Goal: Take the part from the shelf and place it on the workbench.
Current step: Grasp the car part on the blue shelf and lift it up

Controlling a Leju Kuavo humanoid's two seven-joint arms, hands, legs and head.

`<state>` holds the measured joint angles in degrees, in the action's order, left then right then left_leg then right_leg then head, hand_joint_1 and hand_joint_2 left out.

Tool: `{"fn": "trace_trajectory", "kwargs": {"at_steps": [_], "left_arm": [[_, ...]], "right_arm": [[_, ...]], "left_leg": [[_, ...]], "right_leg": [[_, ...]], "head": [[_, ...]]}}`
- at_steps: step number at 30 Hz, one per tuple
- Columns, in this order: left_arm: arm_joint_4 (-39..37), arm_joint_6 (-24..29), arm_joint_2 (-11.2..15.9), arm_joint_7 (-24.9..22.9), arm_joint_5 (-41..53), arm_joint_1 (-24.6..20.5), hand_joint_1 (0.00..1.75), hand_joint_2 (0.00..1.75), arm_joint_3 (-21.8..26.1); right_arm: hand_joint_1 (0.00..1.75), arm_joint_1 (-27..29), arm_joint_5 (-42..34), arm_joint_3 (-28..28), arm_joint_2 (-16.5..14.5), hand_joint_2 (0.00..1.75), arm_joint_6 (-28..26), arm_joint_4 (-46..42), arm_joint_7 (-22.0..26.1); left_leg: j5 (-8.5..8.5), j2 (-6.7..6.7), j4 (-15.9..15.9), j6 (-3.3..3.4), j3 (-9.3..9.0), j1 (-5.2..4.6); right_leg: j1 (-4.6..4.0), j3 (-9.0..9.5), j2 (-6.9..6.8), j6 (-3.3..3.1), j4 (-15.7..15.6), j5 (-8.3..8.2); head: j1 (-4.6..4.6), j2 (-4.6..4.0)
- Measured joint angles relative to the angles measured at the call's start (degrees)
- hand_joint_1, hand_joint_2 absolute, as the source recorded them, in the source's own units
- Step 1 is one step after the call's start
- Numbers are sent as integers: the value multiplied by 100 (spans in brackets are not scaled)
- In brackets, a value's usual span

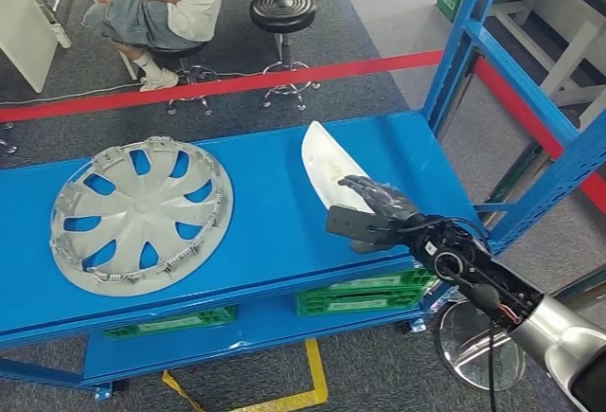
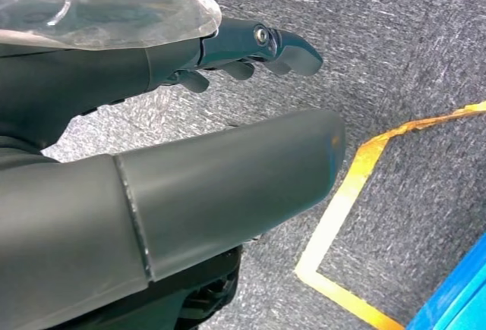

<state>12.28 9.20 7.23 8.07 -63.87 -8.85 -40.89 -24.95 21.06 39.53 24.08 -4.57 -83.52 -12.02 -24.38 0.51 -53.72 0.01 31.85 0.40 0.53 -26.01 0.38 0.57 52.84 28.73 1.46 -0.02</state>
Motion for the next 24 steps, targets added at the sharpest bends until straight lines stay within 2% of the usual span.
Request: {"fn": "trace_trajectory", "kwargs": {"at_steps": [12,24], "left_arm": [[0,33,0,0,-40,-8,0,0,0],[0,37,-3,-9,3,-45,0,0,-86]], "right_arm": [[0,-555,-200,335,-185,175,39,733,191],[0,-720,-1089,451,-187,175,228,1056,73]], "left_leg": [[1,1,0,0,1,0],[0,0,-1,0,0,0]], "right_leg": [[0,-1,-2,0,0,0],[1,-4,-2,0,0,0]], "head": [[-1,0],[-1,0]]}}
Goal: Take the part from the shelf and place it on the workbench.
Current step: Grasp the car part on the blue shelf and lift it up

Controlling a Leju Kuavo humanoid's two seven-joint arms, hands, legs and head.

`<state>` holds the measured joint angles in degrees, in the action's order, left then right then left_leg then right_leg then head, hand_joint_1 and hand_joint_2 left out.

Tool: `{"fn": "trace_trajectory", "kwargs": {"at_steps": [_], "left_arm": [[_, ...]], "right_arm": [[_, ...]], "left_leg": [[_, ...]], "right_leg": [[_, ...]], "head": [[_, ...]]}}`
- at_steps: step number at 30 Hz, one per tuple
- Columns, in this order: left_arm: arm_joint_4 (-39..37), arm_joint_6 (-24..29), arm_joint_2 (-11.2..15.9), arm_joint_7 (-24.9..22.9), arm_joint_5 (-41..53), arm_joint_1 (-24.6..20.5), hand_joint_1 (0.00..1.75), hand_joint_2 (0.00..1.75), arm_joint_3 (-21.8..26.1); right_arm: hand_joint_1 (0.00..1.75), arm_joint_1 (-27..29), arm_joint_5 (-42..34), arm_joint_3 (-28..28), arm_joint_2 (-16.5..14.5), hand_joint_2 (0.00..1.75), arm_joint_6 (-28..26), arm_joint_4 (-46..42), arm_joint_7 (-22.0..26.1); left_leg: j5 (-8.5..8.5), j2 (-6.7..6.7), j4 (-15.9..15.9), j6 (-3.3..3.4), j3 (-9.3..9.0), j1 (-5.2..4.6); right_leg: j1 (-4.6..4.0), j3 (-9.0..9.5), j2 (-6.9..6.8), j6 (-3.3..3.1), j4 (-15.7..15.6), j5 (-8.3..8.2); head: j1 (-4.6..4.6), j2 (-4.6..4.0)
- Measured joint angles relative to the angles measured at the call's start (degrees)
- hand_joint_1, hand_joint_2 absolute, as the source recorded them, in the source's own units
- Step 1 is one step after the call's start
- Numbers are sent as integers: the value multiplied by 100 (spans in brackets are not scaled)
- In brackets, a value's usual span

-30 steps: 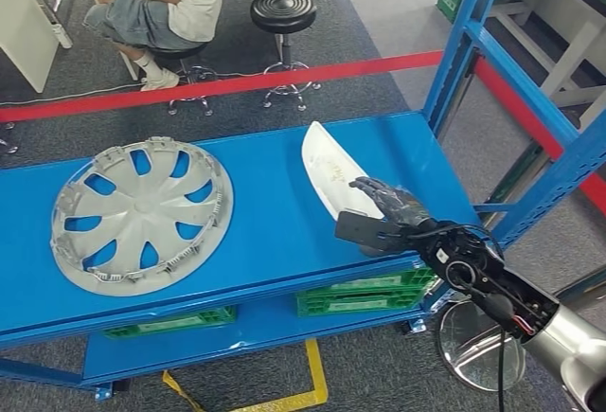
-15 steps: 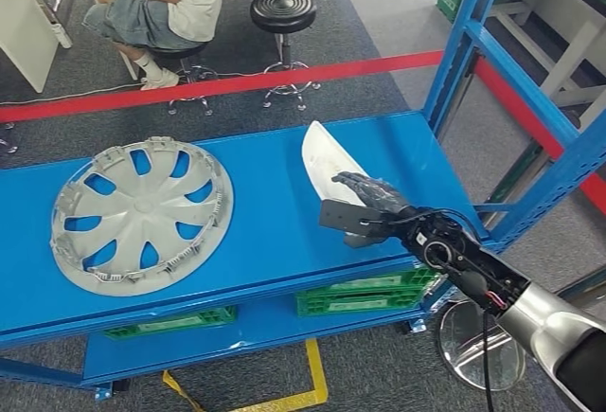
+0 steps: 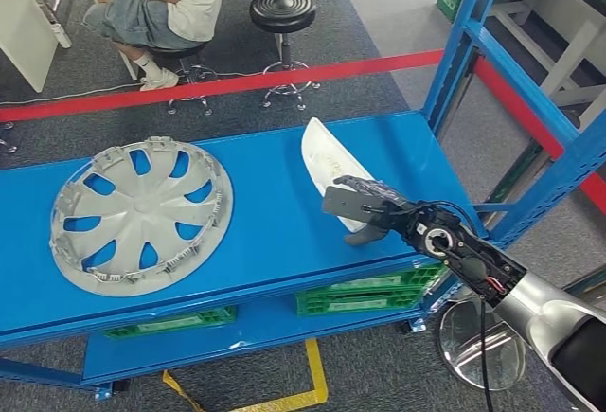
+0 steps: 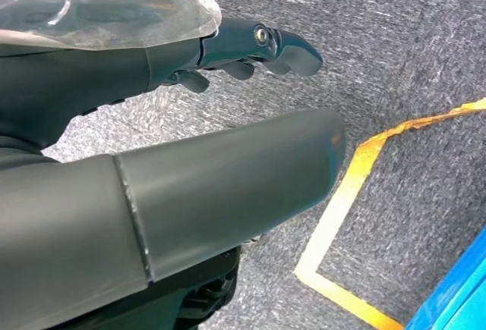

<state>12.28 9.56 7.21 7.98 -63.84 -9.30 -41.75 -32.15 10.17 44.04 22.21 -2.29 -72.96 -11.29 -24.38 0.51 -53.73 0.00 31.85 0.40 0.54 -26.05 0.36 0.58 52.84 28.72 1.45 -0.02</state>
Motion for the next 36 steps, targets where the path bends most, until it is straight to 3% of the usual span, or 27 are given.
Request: {"fn": "trace_trajectory", "kwargs": {"at_steps": [26,36], "left_arm": [[0,78,-52,-85,17,-36,0,0,-90],[0,84,-85,-85,6,-63,0,0,-152]], "right_arm": [[0,29,-256,3,2,175,6,143,-7],[0,39,-107,158,1,175,243,343,-98]], "left_leg": [[0,-2,0,0,-1,0],[0,-1,0,0,-1,0]], "right_leg": [[0,-2,2,0,0,0],[0,1,1,0,0,0]], "head": [[1,0],[0,0]]}}
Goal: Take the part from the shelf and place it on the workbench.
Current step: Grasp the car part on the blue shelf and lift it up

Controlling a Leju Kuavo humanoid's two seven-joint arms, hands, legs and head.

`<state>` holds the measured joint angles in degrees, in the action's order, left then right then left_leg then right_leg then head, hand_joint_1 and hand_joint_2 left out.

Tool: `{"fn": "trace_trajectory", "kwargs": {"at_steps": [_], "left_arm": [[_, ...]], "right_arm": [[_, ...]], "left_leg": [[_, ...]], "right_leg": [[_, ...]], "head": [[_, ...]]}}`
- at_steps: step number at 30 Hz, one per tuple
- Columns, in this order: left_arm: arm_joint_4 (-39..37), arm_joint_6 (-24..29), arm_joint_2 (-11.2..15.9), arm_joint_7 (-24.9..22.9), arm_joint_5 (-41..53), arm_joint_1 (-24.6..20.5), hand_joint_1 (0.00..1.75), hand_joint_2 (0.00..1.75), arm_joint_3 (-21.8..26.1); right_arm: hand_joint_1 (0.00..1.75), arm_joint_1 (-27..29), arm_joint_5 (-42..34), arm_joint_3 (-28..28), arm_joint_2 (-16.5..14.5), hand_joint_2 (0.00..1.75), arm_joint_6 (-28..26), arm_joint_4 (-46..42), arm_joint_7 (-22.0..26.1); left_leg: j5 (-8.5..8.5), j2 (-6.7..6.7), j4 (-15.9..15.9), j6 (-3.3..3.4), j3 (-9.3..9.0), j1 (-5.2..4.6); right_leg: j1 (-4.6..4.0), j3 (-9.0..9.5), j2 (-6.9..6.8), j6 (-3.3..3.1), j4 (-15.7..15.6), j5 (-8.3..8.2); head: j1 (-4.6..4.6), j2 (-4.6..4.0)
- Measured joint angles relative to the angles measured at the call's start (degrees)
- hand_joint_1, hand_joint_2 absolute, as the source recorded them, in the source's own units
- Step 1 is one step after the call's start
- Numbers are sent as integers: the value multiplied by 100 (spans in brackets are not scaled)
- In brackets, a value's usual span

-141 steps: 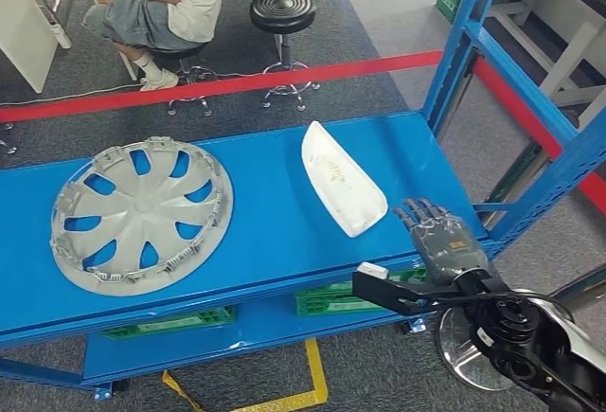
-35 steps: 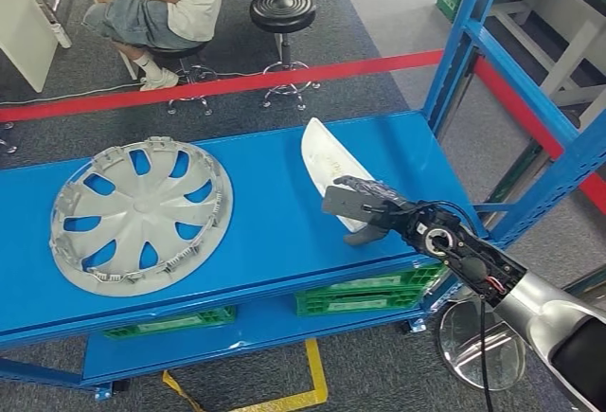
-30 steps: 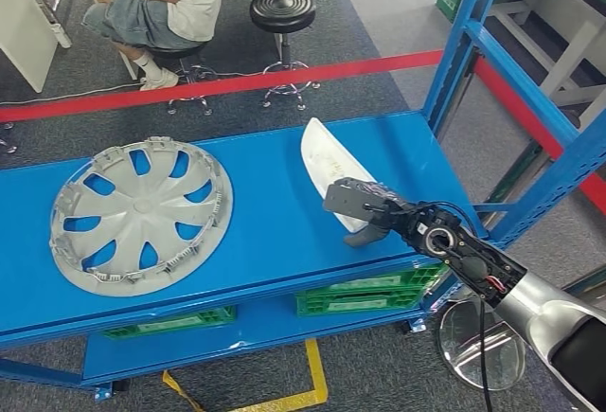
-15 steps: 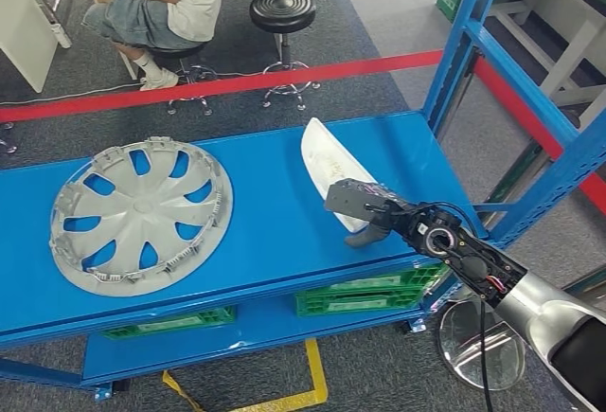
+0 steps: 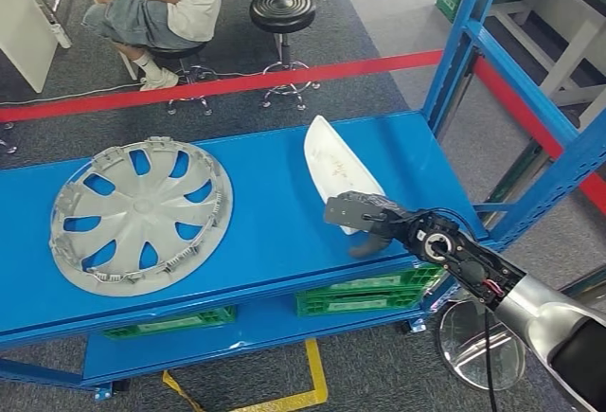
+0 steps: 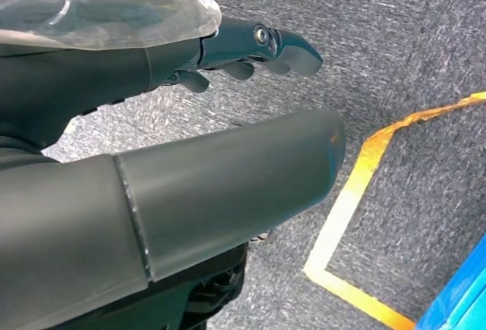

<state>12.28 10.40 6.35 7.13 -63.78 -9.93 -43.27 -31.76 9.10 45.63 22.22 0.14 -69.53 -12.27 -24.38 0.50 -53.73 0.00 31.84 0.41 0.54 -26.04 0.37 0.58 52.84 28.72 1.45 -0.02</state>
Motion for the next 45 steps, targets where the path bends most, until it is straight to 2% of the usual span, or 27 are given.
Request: {"fn": "trace_trajectory", "kwargs": {"at_steps": [11,15,45], "left_arm": [[0,-8,-17,0,-66,-16,0,0,-1],[0,-11,-17,1,-98,-7,0,0,-1],[0,-20,-15,81,-205,90,0,0,-1]], "right_arm": [[2,-141,3,189,-3,175,21,290,37],[175,-202,-1,244,-17,175,21,361,55],[175,-404,-214,501,-133,175,-120,595,242]], "left_leg": [[0,0,0,0,-1,0],[0,0,0,0,-3,0],[3,4,0,-3,-21,0]], "right_leg": [[0,3,0,0,0,0],[0,4,0,0,0,0],[0,22,0,0,-1,0]], "head": [[0,0],[1,0],[1,0]]}}
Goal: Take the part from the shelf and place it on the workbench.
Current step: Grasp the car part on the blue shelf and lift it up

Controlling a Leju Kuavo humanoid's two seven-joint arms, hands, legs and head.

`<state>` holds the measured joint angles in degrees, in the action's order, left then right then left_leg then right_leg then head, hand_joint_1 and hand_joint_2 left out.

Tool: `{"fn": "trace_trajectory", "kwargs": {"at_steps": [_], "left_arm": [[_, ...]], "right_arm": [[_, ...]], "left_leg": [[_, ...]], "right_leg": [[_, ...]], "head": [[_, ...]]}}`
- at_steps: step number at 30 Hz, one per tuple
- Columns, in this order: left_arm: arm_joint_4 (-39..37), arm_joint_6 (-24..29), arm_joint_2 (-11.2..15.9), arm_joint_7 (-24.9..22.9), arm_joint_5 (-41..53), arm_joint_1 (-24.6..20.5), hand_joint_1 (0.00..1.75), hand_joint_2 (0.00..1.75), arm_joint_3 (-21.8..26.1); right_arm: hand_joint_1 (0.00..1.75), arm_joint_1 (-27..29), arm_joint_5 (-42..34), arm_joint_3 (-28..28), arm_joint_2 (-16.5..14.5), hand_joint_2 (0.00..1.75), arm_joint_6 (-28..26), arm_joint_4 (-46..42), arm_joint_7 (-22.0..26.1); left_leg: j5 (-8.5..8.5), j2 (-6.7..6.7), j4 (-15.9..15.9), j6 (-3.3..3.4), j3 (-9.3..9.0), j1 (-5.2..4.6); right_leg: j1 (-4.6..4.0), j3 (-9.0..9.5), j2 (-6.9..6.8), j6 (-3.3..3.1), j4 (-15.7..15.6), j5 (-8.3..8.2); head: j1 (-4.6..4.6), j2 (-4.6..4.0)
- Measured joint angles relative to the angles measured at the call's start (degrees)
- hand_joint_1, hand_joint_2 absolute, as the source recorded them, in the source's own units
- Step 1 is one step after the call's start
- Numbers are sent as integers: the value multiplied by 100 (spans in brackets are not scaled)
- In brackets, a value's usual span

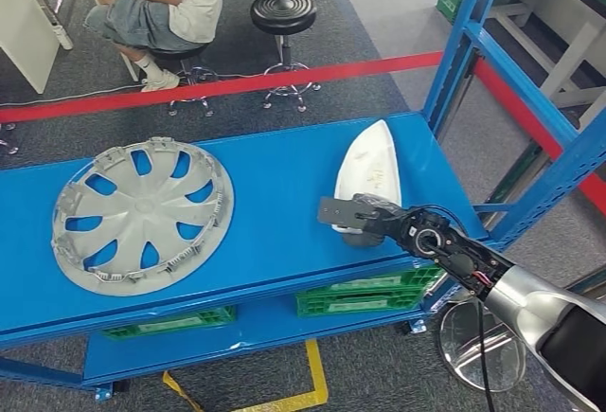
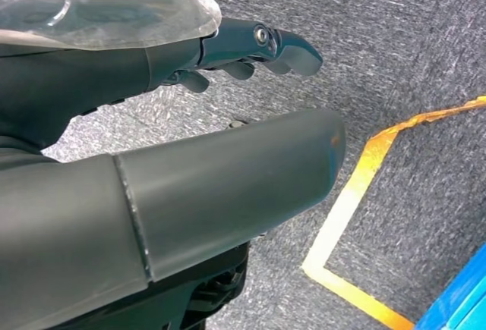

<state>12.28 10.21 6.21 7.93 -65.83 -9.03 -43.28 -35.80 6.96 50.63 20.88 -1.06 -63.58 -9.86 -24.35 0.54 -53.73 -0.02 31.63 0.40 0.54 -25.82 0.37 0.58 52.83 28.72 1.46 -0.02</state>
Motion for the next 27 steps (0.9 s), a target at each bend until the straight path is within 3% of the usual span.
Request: {"fn": "trace_trajectory", "kwargs": {"at_steps": [27], "left_arm": [[0,2,0,16,-85,6,0,0,0]], "right_arm": [[175,-4,-439,-56,-3,175,-205,-4,373]], "left_leg": [[0,0,0,0,0,0]], "right_leg": [[-1,1,-1,0,1,0]], "head": [[-1,0]]}}
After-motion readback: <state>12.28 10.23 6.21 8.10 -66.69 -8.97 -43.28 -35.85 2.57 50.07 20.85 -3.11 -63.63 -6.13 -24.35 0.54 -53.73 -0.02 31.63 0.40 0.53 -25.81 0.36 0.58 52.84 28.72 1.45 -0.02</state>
